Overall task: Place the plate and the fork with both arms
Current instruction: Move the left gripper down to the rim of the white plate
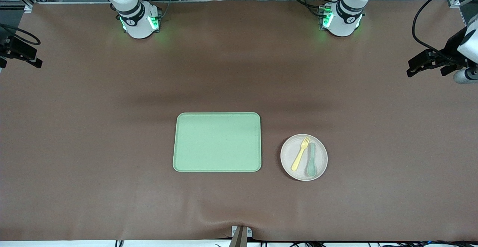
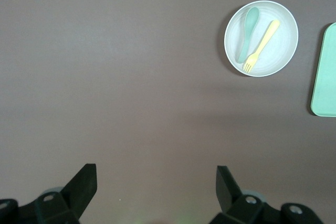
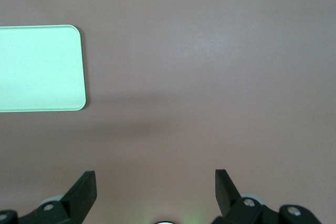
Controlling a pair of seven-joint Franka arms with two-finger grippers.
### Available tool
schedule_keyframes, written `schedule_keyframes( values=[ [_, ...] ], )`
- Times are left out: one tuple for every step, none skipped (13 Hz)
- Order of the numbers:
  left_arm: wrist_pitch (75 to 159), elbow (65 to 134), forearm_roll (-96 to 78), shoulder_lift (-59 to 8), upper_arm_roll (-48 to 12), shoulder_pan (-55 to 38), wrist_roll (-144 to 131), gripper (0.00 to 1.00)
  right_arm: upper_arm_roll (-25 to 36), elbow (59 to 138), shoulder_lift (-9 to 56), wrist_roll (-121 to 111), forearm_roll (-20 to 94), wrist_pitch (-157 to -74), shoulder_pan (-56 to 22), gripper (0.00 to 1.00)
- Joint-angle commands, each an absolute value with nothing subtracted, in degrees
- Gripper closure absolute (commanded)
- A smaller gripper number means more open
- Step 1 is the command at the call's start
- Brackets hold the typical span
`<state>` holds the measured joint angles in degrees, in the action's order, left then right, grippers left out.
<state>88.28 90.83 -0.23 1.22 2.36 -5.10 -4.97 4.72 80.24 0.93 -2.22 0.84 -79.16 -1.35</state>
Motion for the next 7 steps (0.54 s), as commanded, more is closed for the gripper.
schedule_keyframes(
  values=[
    [88.77,90.53,0.0,0.88,2.64,-5.19,-4.48,0.0,4.83,80.33,0.62,-2.02,0.26,-79.28,-2.11,0.0],
    [88.77,90.61,0.09,0.79,2.64,-5.19,-4.4,0.0,4.83,80.33,0.62,-2.02,0.26,-79.19,-2.11,0.0],
    [88.77,90.62,0.09,0.7,2.64,-5.19,-4.39,0.0,4.83,80.33,0.62,-2.02,0.26,-79.28,-2.2,0.0],
    [88.77,90.62,0.0,0.18,2.64,-5.19,-4.39,0.0,4.83,80.33,0.62,-2.02,0.26,-79.28,-2.28,0.0],
    [88.77,90.53,-0.17,-0.35,2.64,-4.75,-4.22,0.0,4.83,80.33,0.7,-2.02,0.26,-79.28,-2.29,0.0],
    [88.86,90.27,-0.18,-1.48,2.55,-4.14,-3.78,0.0,4.83,80.33,0.7,-1.93,0.26,-79.28,-2.29,0.0],
    [89.12,90.26,-1.57,-2.45,2.55,-3.61,-3.69,0.0,4.83,80.33,0.7,-1.93,0.26,-79.28,-2.29,0.0]
  ],
)
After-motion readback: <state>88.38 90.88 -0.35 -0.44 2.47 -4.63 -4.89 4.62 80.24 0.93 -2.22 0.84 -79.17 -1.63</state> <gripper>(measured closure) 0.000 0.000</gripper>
